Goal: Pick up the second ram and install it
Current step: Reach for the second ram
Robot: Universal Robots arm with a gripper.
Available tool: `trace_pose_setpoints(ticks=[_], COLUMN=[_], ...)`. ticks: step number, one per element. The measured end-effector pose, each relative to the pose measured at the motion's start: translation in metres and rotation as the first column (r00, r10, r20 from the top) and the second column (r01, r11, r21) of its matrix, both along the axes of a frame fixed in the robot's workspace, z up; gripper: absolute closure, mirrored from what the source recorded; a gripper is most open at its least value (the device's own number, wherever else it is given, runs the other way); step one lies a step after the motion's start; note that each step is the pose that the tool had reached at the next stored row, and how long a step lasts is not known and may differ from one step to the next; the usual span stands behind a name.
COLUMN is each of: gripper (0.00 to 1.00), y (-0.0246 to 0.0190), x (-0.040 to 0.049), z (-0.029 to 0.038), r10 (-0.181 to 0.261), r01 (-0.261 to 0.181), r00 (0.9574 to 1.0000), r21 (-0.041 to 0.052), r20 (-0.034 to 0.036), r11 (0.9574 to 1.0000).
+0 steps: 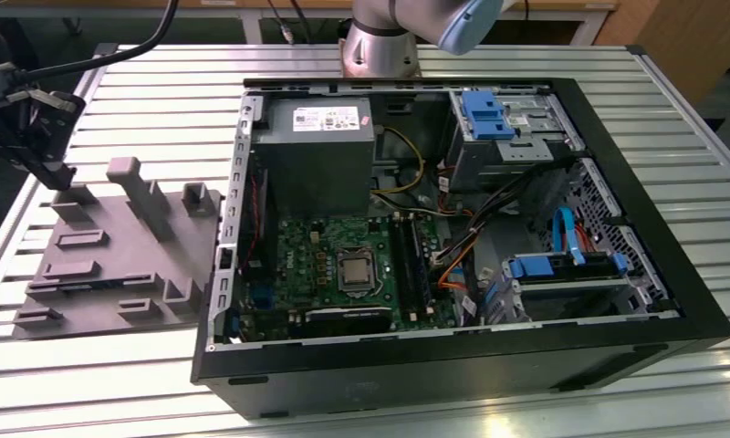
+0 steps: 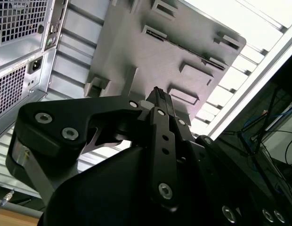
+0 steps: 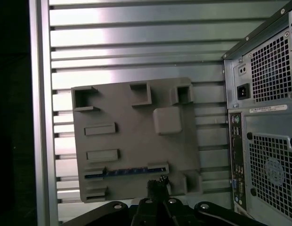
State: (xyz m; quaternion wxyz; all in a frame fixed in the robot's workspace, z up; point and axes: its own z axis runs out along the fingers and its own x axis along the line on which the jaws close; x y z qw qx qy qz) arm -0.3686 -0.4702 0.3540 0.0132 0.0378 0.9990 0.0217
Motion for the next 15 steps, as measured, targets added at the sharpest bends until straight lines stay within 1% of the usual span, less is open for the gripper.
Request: trace_pose_setpoints(ticks=[15], gripper=[0.89], y=[-0.0027], x=[-0.006], z=[-0.0045], r10=[0.0], r01=[0.0], r00=[1.0], r21=[0.0], r20=[-0.0001], r11=[1.0])
